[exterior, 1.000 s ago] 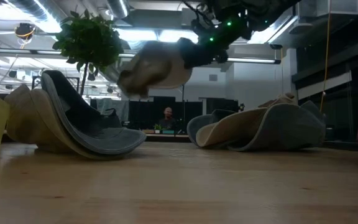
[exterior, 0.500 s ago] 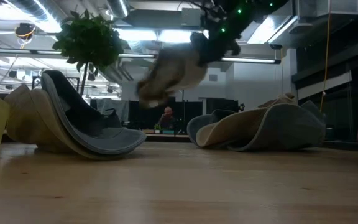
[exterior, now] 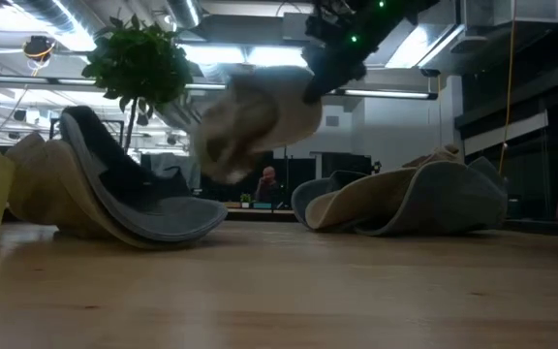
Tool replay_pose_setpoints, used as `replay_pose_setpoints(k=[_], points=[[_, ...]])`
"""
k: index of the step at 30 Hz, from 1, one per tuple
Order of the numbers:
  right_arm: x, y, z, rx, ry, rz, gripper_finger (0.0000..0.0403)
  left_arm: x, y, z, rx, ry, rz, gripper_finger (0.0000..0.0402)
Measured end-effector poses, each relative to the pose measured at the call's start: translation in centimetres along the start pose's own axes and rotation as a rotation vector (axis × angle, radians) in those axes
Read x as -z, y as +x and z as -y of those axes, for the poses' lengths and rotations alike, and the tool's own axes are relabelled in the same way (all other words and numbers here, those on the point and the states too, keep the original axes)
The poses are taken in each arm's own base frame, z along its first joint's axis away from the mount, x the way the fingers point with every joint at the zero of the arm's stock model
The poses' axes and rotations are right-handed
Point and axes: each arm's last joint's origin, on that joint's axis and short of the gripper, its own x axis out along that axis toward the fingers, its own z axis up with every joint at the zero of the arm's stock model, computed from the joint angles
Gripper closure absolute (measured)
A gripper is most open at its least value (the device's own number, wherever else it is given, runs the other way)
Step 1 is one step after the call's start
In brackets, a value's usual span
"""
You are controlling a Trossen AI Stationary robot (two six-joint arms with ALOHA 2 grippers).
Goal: Pick & Place hat
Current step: Put the middle brown cap into the blue bin
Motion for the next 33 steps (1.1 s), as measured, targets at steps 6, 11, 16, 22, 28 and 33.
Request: replay_pose_setpoints(k=[6,11,16,22,28,33], points=[[-0.3,-0.3,-0.5,0.056,-0.181,0.012,0.0388,0.0,0.0,0.0,0.0,-0.001,0.0,0.0206],[-2.1,-1.9,-1.6,0.114,-0.397,0.155,0.039,0.0,0.0,0.0,0.0,0.0,0.0,0.0206],[-3.3,-4.4,-3.1,0.094,-0.538,0.278,0.0388,0.0,-0.1,0.0,-0.007,0.052,-0.005,0.0206],[-3.9,-7.7,-4.1,-0.004,-0.566,0.386,0.0389,0.4,-1.0,0.6,0.074,0.146,0.059,0.0206],[-2.4,-8.8,-4.4,-0.089,-0.553,0.403,0.0389,1.4,-1.6,1.4,0.336,0.073,0.161,0.0206],[-0.1,-9.2,-4.8,-0.115,-0.516,0.466,0.0389,2.9,-1.2,2.2,0.498,0.084,0.108,0.0206]])
